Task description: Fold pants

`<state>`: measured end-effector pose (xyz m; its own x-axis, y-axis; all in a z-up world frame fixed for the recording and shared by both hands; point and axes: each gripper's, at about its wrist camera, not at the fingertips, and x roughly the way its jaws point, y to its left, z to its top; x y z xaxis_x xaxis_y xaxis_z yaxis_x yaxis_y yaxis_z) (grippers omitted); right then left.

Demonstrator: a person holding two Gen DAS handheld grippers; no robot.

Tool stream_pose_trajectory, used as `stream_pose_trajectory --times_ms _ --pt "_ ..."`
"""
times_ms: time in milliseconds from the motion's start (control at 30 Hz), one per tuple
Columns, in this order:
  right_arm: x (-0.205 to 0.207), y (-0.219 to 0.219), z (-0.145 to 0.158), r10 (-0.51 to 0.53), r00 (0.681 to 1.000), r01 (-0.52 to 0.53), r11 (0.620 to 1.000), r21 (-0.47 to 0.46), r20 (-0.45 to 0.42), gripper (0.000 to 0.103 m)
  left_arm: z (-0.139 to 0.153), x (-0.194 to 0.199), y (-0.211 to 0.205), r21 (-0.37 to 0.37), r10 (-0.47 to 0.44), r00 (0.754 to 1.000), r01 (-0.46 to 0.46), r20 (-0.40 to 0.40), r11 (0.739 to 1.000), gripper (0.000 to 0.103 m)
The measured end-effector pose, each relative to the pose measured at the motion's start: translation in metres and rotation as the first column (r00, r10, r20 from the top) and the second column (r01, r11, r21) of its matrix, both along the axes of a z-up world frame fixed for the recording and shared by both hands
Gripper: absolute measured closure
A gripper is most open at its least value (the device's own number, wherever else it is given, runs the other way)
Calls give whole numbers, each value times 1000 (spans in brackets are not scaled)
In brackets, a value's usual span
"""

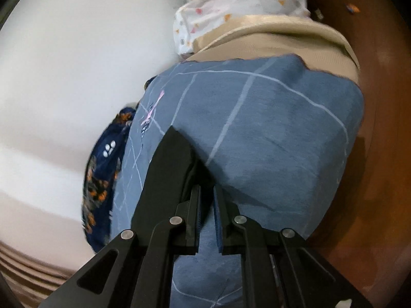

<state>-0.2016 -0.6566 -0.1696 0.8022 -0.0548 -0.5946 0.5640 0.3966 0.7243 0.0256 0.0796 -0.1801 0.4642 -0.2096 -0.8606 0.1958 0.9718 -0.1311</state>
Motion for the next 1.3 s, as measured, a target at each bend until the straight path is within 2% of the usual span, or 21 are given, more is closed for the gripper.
stream_pose_trajectory --times_ms 133,267,333,400,500,600,700,833,900,1000,1067,1100,1133,1233,1300 --pt "11 -1 -6 32 999 -31 999 24 -37 85 0 0 0 0 -1 1000 1 1 1000 35" --pt "7 -7 -17 4 1000 -6 995 100 14 89 0 0 0 -2 -2 1000 2 1 1000 35" --pt "9 -6 -15 9 1000 -7 997 76 -20 98 0 0 0 2 -3 1000 3 2 1000 35" --pt "13 -4 -11 7 998 -4 999 49 -55 99 0 0 0 4 -5 1000 5 1 1000 35" --pt "22 0 7 6 990 -18 996 -82 -140 100 1 0 -1 0 -5 1000 5 1 1000 35" --pt "19 -13 5 -23 988 12 997 -70 -154 101 1 -1 -1 -1 -11 1000 11 3 1000 35" --pt "19 -13 3 -4 987 -9 997 -76 -164 101 0 -2 -3 6 -15 1000 15 10 1000 35" --pt "7 -22 -8 -17 999 18 1000 22 -45 100 0 -2 -2 11 -22 1000 22 10 1000 33" --pt "-3 -31 -24 -45 998 36 988 151 51 99 0 -2 -2 4 -19 1000 19 9 1000 33" --pt "-22 -40 -42 -136 973 75 950 303 187 90 0 -2 -2 3 -19 1000 19 9 1000 32" --pt "-36 -43 -56 -208 941 83 908 411 268 82 0 -2 -1 8 -21 1000 21 10 1000 32" --pt "-39 -43 -57 -221 931 83 902 423 289 75 0 -1 -1 9 -22 1000 21 10 1000 32" --pt "-43 -42 -54 -227 926 90 909 407 301 72 0 -1 -1 8 -21 1000 21 9 1000 32" --pt "-40 -38 -41 -172 947 72 936 343 270 65 0 -2 -2 4 -19 1000 19 9 1000 31" --pt "-34 -33 -39 -146 955 52 940 337 259 65 0 -2 -2 6 -20 1000 20 10 1000 31"
